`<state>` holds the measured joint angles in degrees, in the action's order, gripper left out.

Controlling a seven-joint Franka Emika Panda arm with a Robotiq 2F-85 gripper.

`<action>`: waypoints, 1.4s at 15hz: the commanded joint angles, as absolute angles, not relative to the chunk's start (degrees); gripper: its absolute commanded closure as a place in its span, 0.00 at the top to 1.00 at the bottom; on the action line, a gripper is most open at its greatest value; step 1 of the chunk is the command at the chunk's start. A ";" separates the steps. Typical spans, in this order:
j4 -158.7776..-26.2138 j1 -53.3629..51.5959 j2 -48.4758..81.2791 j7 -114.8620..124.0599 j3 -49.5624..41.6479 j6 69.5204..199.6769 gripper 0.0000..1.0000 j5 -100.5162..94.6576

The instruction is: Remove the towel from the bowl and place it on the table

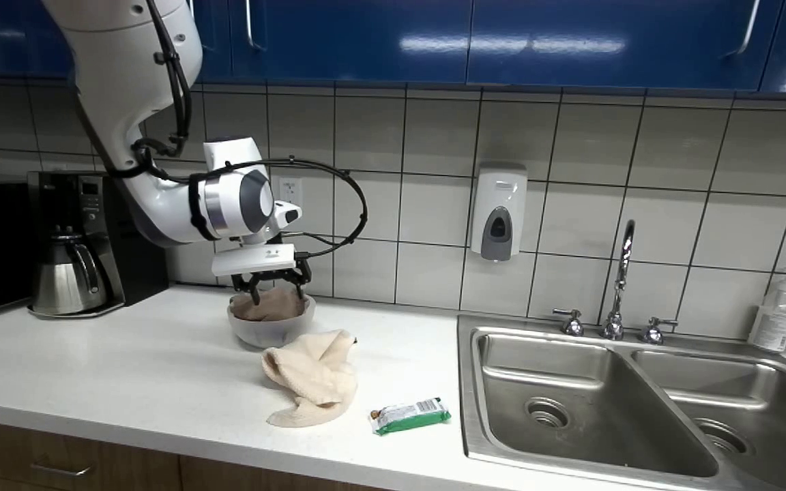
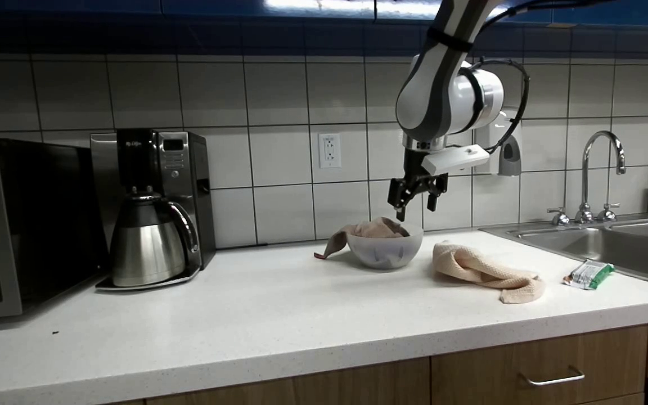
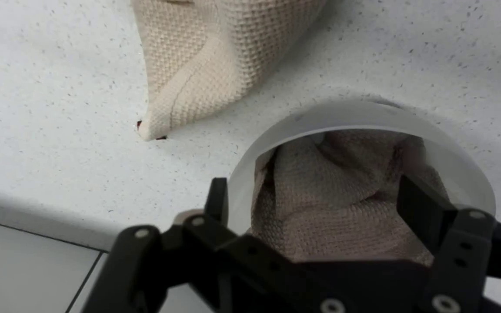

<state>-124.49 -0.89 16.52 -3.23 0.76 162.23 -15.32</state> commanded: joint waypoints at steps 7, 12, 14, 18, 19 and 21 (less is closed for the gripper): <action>-113.29 0.69 28.16 -11.94 4.51 164.72 1.00 -8.07; -108.30 1.11 33.78 -13.46 5.13 164.68 1.00 -7.77; -106.38 1.28 35.81 -13.78 5.25 164.80 1.00 -7.97; -103.16 1.96 39.11 -15.07 5.95 164.46 1.00 -7.99; -102.59 2.07 39.69 -15.30 6.06 164.39 1.00 -8.01; -101.72 2.35 40.49 -15.64 6.44 164.42 0.74 -7.97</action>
<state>-104.61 0.52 38.49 -12.82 4.43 164.35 -8.83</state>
